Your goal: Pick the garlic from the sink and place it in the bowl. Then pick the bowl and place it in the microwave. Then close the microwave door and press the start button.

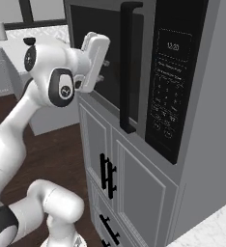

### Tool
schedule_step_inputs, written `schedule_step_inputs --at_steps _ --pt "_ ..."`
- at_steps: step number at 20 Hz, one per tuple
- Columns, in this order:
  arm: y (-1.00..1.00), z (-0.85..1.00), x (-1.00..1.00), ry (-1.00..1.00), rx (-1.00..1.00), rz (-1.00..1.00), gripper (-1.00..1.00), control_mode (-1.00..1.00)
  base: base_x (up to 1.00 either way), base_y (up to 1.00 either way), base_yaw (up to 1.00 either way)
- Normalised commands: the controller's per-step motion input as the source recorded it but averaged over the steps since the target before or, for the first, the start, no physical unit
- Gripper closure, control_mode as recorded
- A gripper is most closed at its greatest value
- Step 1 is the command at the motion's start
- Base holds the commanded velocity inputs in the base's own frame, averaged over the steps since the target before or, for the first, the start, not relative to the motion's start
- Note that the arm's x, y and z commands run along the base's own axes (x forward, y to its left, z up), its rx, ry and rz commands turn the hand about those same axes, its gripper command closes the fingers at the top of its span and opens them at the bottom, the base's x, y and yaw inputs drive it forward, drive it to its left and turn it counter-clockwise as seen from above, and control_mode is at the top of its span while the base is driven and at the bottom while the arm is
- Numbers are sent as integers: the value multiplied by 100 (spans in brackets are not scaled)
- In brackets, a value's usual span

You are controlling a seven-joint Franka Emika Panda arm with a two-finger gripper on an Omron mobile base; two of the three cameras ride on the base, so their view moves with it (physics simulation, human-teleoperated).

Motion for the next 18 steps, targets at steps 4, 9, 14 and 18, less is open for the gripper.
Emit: schedule_step_inputs --at_steps 4,9,14,18 --pt "-10 -17 15 3 1 0 -100 -100 0 0 0" --pt "24 17 -99 -3 -2 0 -100 -100 0 0 0" --pt "14 10 -78 15 -14 0 -100 -100 0 0 0" --pt "0 1 -79 23 -32 7 -100 -100 0 0 0"
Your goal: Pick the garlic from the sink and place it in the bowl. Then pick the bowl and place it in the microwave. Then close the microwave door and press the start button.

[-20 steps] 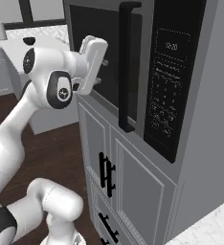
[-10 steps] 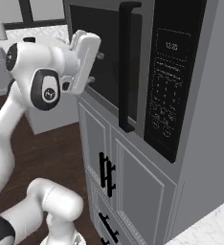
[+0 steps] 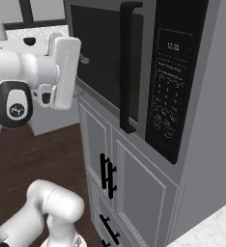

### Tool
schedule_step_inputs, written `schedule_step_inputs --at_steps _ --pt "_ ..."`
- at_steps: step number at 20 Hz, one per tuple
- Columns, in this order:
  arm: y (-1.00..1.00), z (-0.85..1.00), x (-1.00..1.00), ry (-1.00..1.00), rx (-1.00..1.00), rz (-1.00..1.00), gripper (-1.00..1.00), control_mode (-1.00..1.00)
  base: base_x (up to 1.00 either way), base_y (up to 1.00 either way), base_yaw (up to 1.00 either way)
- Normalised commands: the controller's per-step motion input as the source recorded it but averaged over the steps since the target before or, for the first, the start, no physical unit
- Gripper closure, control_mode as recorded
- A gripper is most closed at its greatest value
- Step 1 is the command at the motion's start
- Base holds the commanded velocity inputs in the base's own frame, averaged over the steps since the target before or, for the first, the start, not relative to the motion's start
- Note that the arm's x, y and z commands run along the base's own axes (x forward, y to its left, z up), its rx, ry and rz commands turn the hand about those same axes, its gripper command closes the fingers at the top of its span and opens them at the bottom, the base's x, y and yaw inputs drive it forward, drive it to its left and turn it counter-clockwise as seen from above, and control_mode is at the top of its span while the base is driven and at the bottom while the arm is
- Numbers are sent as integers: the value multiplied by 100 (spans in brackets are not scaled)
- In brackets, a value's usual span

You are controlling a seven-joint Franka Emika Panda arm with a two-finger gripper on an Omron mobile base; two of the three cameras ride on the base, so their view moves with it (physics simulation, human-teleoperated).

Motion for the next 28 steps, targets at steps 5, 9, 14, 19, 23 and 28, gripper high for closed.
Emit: schedule_step_inputs --at_steps 5,9,14,19,23,28 --pt "0 -1 -87 20 -45 22 -100 -100 0 0 0" --pt "0 -1 -74 29 -51 26 -100 -100 0 0 0" --pt "0 0 -67 34 -47 17 -100 -100 0 0 0" --pt "0 -12 -36 24 -41 3 -100 -100 0 0 0" --pt "0 -51 -2 13 -46 0 -100 -100 0 0 0" --pt "-1 -52 0 0 -38 2 100 -100 0 0 0"
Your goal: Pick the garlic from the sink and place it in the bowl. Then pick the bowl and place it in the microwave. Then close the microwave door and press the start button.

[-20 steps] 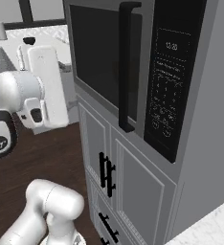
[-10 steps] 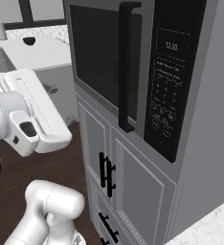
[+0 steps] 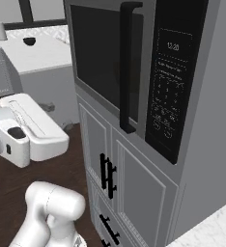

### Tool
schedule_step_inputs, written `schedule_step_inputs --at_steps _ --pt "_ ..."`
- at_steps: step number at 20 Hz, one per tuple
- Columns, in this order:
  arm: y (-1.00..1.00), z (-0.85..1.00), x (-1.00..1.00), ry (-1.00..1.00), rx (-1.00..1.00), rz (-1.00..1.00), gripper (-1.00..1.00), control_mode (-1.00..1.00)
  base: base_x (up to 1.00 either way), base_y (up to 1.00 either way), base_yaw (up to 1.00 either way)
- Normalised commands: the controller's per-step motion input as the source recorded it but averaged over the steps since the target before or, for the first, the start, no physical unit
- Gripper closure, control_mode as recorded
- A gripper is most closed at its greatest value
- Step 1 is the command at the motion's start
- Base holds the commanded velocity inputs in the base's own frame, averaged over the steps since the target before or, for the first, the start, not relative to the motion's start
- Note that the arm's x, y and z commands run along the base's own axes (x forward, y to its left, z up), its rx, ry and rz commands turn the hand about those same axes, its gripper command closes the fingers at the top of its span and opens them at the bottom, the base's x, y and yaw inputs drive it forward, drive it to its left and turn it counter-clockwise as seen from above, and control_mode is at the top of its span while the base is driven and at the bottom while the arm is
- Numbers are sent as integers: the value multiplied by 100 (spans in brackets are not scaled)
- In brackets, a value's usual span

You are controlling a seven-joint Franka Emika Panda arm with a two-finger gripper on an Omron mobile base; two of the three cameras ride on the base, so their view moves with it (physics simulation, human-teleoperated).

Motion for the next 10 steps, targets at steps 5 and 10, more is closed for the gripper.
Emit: schedule_step_inputs --at_steps 5,10 --pt "-32 -34 0 -2 -22 0 100 -100 0 0 0" --pt "-46 -40 17 2 -9 0 100 -100 0 0 0"
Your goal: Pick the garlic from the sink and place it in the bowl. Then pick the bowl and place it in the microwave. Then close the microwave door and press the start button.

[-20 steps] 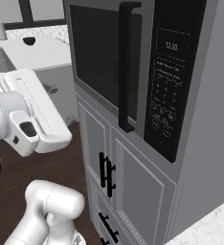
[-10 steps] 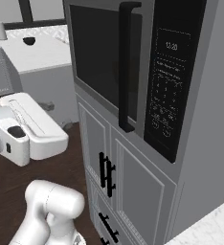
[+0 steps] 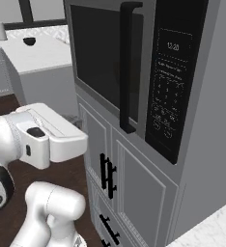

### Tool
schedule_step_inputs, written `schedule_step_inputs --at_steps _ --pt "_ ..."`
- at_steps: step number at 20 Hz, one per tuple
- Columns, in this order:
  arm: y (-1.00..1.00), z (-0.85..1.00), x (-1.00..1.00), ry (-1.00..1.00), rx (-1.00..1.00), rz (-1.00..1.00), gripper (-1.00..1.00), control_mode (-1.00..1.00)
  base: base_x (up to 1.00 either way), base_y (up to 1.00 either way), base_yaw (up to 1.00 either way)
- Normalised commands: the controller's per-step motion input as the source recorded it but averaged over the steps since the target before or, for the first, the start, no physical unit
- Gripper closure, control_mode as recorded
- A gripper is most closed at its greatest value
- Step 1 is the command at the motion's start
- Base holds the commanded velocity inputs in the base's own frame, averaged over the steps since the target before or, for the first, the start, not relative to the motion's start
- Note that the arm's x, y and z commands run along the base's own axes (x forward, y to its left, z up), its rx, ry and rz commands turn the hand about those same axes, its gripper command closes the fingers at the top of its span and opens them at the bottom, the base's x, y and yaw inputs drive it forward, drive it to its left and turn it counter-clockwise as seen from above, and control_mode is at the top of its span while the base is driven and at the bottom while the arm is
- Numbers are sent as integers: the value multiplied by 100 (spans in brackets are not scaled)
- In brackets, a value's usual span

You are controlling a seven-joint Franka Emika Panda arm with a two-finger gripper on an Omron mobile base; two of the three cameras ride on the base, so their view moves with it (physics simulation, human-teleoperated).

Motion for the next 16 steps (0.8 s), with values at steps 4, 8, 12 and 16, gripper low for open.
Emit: schedule_step_inputs --at_steps 4,8,12,16 --pt "-36 -54 20 -2 -1 0 100 -100 0 0 0" --pt "-29 -46 18 -3 -1 0 100 -100 0 0 0" --pt "-21 -40 0 -5 -2 0 100 -100 0 0 0" --pt "-6 -34 0 -8 -6 0 100 -100 0 0 0"
